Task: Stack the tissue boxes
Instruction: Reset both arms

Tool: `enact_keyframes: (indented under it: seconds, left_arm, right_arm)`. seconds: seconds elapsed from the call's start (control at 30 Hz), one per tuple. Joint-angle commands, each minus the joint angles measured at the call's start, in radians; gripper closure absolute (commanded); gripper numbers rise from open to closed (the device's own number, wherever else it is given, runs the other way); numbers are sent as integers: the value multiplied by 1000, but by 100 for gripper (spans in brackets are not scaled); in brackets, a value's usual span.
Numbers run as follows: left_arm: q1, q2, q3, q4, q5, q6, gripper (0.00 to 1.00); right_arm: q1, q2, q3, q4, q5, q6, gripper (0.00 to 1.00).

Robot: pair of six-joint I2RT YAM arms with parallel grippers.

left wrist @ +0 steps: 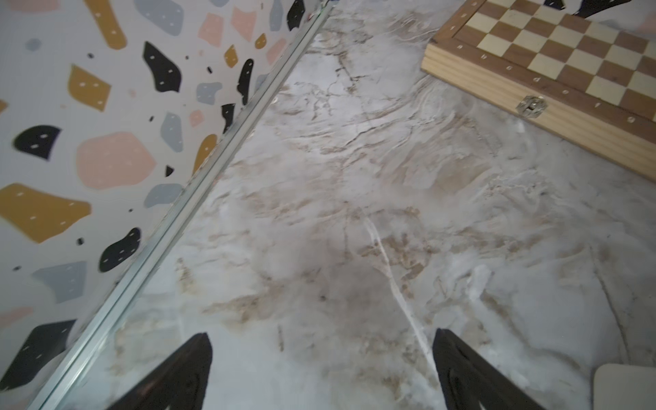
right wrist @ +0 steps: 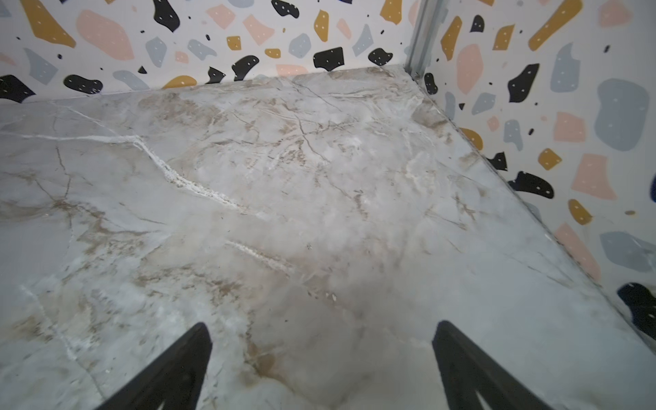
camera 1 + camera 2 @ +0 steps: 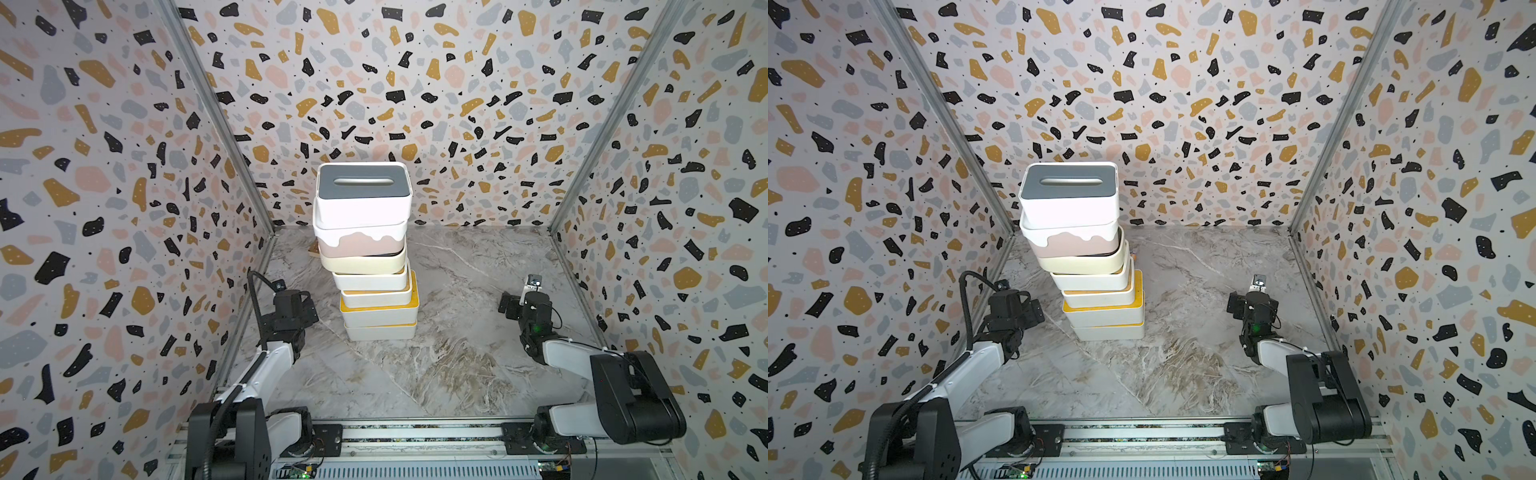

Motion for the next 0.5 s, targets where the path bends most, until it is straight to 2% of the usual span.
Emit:
enact_keyframes:
  seconds: [0.0, 0.07, 0.1, 0.23, 0.33, 0.43, 0.47]
  left_arm:
    - [-3, 59, -66, 375, 113, 54, 1]
    - [-7, 110, -110, 523, 127, 92, 0]
    - [-7, 119, -105, 523, 137, 108, 0]
    - [-7, 191, -133, 642, 208, 151, 0]
    - [-18, 281, -167, 799, 273, 196, 0]
    - [-20, 252, -126, 668, 235, 181, 1]
    - [-20, 262, -131, 695, 234, 183, 1]
  right_arm:
    - [0, 19, -18, 178, -46, -83, 1]
    - [-3, 27, -45, 278, -91, -150, 1]
    - [-10, 21, -87, 374, -129, -174, 1]
    - [-83, 116, -206, 682, -300, -150, 1]
    - [-72, 113, -185, 638, -310, -173, 1]
    - [-57, 114, -183, 616, -281, -181, 1]
    - [-51, 113, -187, 621, -270, -182, 1]
